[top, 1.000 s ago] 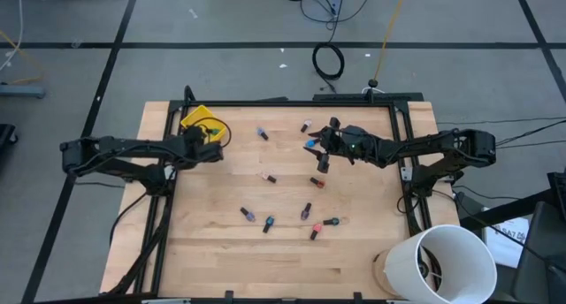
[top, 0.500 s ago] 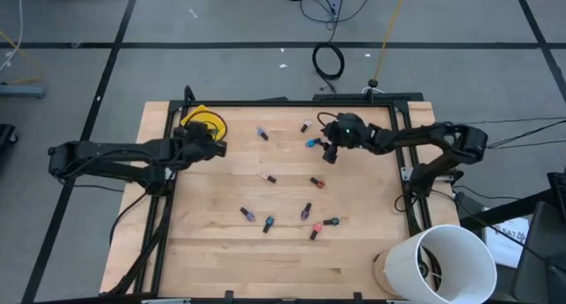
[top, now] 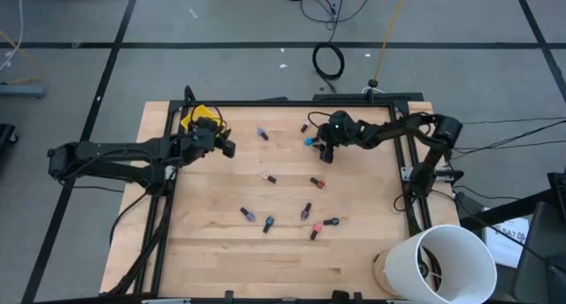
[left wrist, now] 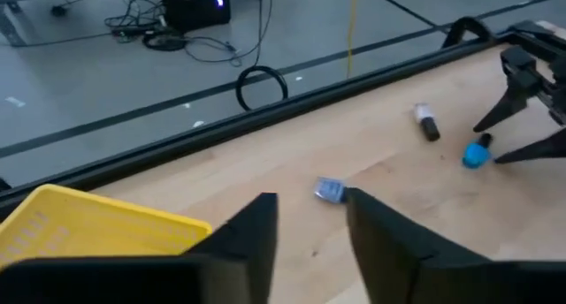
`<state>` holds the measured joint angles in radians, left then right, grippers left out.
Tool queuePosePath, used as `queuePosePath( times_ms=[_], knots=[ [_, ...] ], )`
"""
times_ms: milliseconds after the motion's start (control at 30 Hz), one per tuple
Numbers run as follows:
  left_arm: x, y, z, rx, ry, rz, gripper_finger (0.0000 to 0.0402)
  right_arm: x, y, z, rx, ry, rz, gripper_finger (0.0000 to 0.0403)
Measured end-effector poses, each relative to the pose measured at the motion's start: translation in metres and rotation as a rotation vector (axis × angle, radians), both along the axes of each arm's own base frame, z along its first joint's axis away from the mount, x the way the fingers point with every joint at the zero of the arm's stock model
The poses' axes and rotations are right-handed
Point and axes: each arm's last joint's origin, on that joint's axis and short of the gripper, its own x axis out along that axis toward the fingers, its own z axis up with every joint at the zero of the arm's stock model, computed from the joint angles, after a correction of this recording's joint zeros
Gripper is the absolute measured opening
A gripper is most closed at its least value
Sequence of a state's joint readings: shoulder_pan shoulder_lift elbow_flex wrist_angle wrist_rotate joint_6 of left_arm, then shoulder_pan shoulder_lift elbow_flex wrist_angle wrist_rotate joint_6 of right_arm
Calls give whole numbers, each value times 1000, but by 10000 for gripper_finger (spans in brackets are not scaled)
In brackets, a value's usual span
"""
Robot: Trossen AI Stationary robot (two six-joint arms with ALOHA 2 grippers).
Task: Pick & Place Nail Polish
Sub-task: Put the blue nail polish into the yellow bin
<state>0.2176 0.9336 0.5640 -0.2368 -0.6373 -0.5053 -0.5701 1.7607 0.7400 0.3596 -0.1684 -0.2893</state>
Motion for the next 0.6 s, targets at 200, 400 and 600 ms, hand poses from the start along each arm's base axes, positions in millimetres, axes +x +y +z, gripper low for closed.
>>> queuePosePath(
  times_ms=[200, 400, 600],
  knots=[
    [3, 5, -6, -10, 35, 15, 209, 5, 1, -3, 86, 53, 60, 215],
    [8, 9, -15, -18, 93, 26, 241, 8, 10, -3, 124, 58, 55, 215],
    [13, 14, -25, -37, 132, 45, 246, 9, 11, -4, 129, 62, 27, 203]
  ],
)
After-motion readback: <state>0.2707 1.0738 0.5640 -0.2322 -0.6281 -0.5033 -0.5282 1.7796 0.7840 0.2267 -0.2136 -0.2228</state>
